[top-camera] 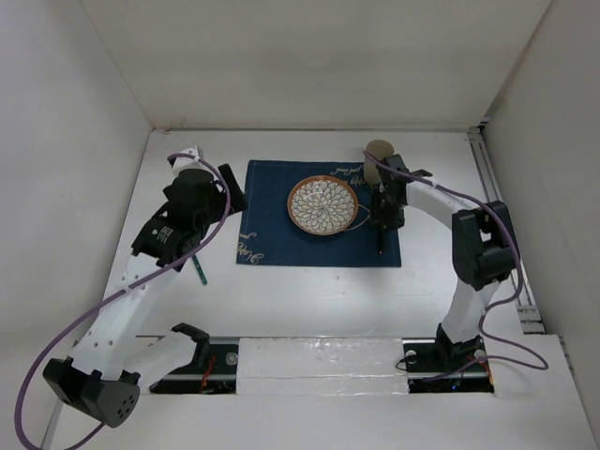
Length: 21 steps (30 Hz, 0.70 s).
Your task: Set the dinner table for one person
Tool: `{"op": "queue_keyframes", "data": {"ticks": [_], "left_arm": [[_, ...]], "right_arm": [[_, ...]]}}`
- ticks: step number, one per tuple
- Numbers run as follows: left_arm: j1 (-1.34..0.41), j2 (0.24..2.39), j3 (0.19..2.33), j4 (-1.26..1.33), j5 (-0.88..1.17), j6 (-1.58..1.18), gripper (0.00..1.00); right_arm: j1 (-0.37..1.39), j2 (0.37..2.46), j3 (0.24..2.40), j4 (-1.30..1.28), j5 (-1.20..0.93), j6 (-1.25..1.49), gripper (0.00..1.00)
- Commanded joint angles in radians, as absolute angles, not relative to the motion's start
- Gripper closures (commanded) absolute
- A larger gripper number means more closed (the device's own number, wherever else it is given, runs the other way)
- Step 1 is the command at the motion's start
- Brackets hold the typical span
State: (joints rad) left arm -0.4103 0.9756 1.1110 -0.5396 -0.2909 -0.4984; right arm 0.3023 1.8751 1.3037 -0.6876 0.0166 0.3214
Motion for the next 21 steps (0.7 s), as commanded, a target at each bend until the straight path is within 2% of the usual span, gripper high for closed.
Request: {"op": "queue_keyframes", "data": {"ticks": [1, 6, 8, 9, 10, 14, 18, 21], "left_arm": [[-0.407, 0.994, 1.114, -0.532, -0.359, -0.515, 0.0], [-0.365, 1.043, 1.126, -0.591, -0.495, -0.624, 0.0], [-0.264, 1.069, 1.126, -0.613, -0.505, -0.682, 0.0], [-0.214, 1.086, 1.105, -0.614, -0.486, -0.683, 0.0], [-0.096, 1.121, 1.091, -0.614, -0.394, -0.683, 0.0], [0.144, 1.236, 0.993, -0.528, -0.131, -0.62, 0.0], [0.167, 1.389, 0.948, -0.486, -0.123, -0.594, 0.0], [0.155, 1.5, 0.948, -0.508, -0.058, -0.598, 0.0]], "right_arm": [[0.302, 1.735, 1.299, -0.637, -0.002, 0.339, 0.48], [0.354, 1.481, 1.233, -0.586, -0.002, 0.373, 0.45], [0.385, 1.401, 1.204, -0.563, 0.037, 0.382, 0.4], [0.417, 1.335, 1.172, -0.548, 0.037, 0.382, 0.4], [0.428, 1.31, 1.158, -0.517, 0.037, 0.382, 0.4], [0.488, 1.223, 1.085, -0.448, -0.056, 0.373, 0.38], [0.538, 1.19, 0.977, -0.292, -0.184, 0.373, 0.37], [0.538, 1.245, 0.977, -0.293, -0.241, 0.359, 0.37]]}}
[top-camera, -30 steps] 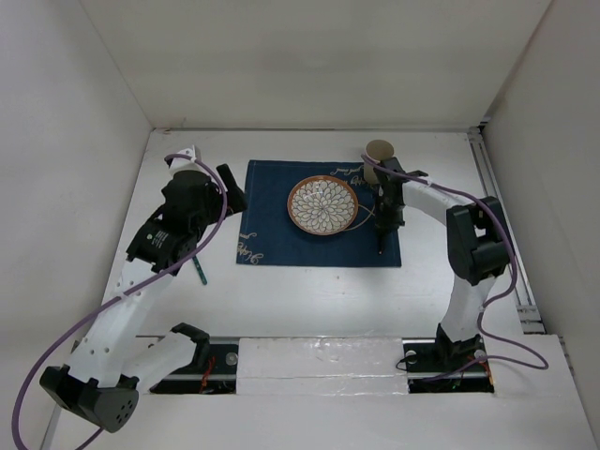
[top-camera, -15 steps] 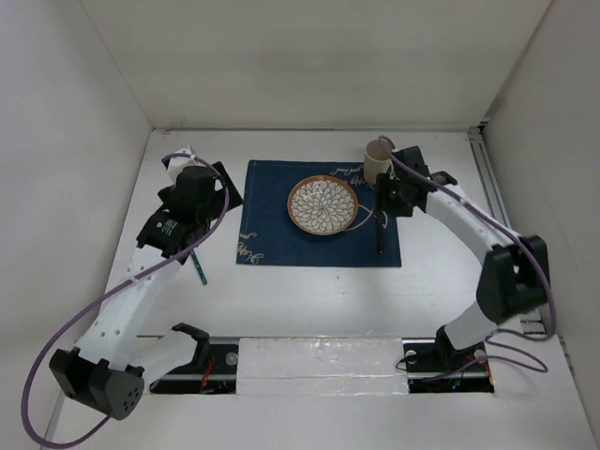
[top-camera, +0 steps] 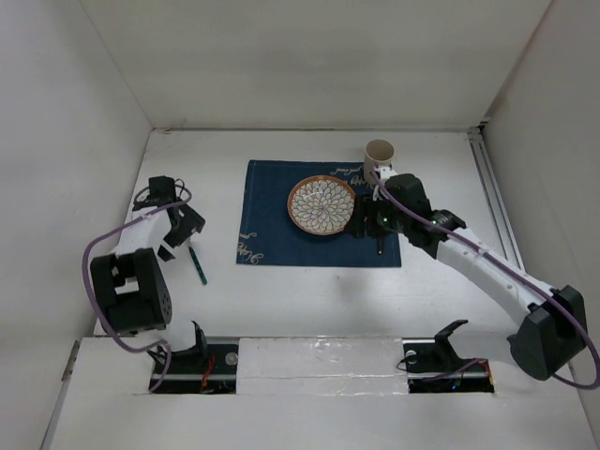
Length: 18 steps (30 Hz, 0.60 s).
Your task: Set the dinner table for one person
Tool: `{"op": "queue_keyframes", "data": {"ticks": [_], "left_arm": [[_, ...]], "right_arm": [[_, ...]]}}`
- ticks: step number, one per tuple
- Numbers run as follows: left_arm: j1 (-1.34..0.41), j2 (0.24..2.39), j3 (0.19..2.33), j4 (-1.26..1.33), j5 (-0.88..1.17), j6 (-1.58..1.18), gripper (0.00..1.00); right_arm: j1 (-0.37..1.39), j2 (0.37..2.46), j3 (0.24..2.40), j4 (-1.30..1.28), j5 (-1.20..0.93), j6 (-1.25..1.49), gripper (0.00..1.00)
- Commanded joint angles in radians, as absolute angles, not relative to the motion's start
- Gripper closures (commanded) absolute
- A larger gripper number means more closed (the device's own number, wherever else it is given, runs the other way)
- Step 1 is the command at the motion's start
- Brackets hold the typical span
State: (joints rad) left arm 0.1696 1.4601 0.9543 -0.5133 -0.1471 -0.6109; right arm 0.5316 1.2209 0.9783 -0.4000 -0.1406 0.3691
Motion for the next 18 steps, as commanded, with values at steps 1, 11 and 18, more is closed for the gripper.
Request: {"op": "queue_keyframes", "data": {"ticks": [1, 11, 18], "left_arm": [[0.155, 1.511, 0.921, -0.508, -0.058, -0.613, 0.0], [0.129, 1.545, 0.838, -0.489, -0.074, -0.693, 0.08], [0.129, 1.582, 0.838, -0.469, -0.069, -0.693, 0.75]], "right_arm": [[0.529, 1.255, 0.986, -0.293, -0.255, 0.359, 0.37], [0.538, 1.232, 0.94, -0.204, -0.402, 0.38, 0.37], [0.538, 1.184, 0.94, -0.204, -0.39, 0.38, 0.37]]}}
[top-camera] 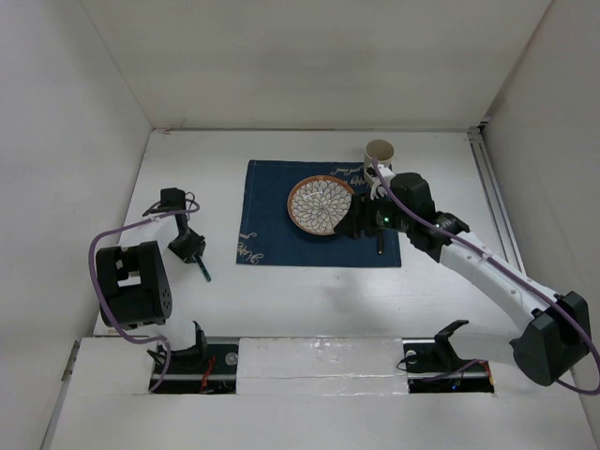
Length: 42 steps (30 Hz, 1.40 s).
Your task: Set the dinner table for one person
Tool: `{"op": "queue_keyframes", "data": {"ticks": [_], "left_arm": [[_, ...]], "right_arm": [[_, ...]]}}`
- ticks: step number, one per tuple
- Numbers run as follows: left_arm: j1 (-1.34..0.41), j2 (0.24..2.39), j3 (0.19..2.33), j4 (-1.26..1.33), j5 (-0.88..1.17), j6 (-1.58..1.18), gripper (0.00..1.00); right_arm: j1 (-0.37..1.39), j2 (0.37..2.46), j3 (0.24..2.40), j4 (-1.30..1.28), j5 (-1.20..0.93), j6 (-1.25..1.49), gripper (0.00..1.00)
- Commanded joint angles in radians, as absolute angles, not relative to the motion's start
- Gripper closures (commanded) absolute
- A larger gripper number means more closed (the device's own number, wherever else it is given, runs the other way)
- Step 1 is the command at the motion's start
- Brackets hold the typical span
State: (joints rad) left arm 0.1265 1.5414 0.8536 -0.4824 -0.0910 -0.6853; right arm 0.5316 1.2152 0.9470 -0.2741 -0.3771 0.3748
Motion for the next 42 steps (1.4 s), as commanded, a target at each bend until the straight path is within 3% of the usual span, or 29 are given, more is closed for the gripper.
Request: {"op": "queue_keyframes", "data": {"ticks": [1, 3, 7, 11, 18, 27, 42], "left_arm": [[0.129, 1.595, 0.838, -0.469, -0.069, -0.681, 0.84], [0.129, 1.605, 0.853, -0.459, -0.058, -0.67, 1.0], [0.117, 1.569, 0.96, -0.491, -0.116, -0.661, 1.0], [-0.021, 1.531, 1.243, -0.592, -0.305, -0.623, 1.0], [-0.233, 1.791, 1.598, -0.681, -0.074, -0.377, 1.0], [-0.298, 1.879, 1.502, -0.643, 0.072, -0.325, 1.0], [-0.334, 1.925, 1.44, -0.623, 0.066, -0.307, 1.0]], "right_arm": [[0.538, 1.184, 0.94, -0.204, -0.39, 0.38, 0.37], [0.538, 1.184, 0.94, -0.204, -0.39, 0.38, 0.37], [0.538, 1.184, 0.94, -0.204, -0.39, 0.391, 0.37], [0.52, 1.184, 0.94, -0.204, -0.39, 0.391, 0.37], [0.511, 1.184, 0.962, -0.258, -0.322, 0.391, 0.37], [0.492, 1.123, 0.973, -0.301, -0.272, 0.373, 0.36], [0.492, 1.143, 0.943, -0.281, -0.281, 0.354, 0.36]]}}
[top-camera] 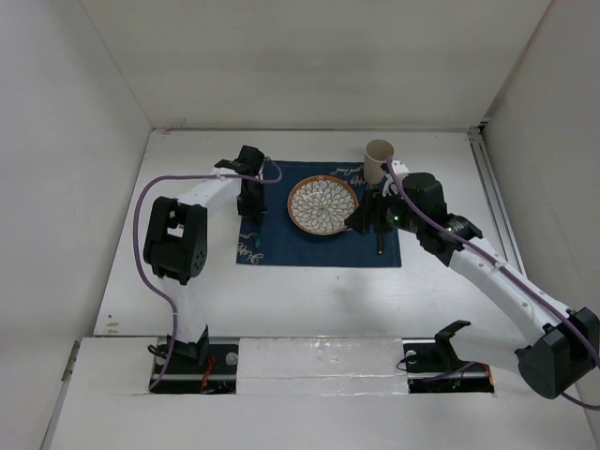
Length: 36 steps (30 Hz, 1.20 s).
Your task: Set the dinner table for one person
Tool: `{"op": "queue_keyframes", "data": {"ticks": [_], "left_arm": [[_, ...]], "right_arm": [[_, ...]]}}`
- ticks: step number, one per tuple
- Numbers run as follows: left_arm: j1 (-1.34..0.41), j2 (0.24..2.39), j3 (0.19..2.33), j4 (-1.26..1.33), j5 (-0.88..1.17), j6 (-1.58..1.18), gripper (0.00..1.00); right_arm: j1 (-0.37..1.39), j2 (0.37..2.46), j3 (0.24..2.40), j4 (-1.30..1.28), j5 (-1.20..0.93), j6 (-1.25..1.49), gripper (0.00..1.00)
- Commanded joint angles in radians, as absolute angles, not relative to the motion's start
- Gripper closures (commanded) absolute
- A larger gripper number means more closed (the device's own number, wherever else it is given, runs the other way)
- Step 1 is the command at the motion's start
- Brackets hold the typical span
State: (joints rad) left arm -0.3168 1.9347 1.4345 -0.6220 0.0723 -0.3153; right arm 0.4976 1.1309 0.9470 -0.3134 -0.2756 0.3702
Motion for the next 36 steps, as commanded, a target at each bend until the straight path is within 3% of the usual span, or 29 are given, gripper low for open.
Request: {"op": "queue_keyframes", "data": {"ticks": [1, 14, 19, 25, 26, 27, 28, 29, 36], "left_arm": [[-0.334, 1.925, 1.44, -0.623, 0.066, -0.307, 1.0], [-0.334, 1.994, 1.451, -0.612, 0.087, -0.325, 1.0], [-0.334, 1.982, 1.46, -0.612, 0.087, -0.334, 0.9], [-0.334, 1.91, 1.437, -0.612, 0.078, -0.354, 0.51], [-0.334, 1.89, 1.437, -0.612, 0.052, -0.354, 0.33], [-0.334, 1.841, 1.427, -0.612, 0.038, -0.363, 0.05], [-0.334, 1.813, 1.427, -0.603, 0.022, -0.377, 0.0], [-0.334, 1.783, 1.416, -0.603, 0.006, -0.377, 0.0], [-0.334, 1.462, 1.353, -0.603, -0.273, -0.478, 0.0]], "right_arm": [[0.492, 1.143, 0.943, -0.281, -0.291, 0.354, 0.36], [0.492, 1.143, 0.925, -0.272, -0.301, 0.345, 0.36], [0.502, 1.143, 0.925, -0.262, -0.301, 0.345, 0.35], [0.502, 1.152, 0.925, -0.271, -0.267, 0.345, 0.35], [0.502, 1.152, 0.925, -0.282, -0.249, 0.354, 0.33], [0.502, 1.138, 0.925, -0.282, -0.224, 0.354, 0.25], [0.502, 1.128, 0.925, -0.282, -0.172, 0.368, 0.07], [0.502, 1.102, 0.925, -0.293, -0.144, 0.368, 0.03], [0.502, 0.884, 1.018, -0.495, 0.127, 0.443, 0.0]]}}
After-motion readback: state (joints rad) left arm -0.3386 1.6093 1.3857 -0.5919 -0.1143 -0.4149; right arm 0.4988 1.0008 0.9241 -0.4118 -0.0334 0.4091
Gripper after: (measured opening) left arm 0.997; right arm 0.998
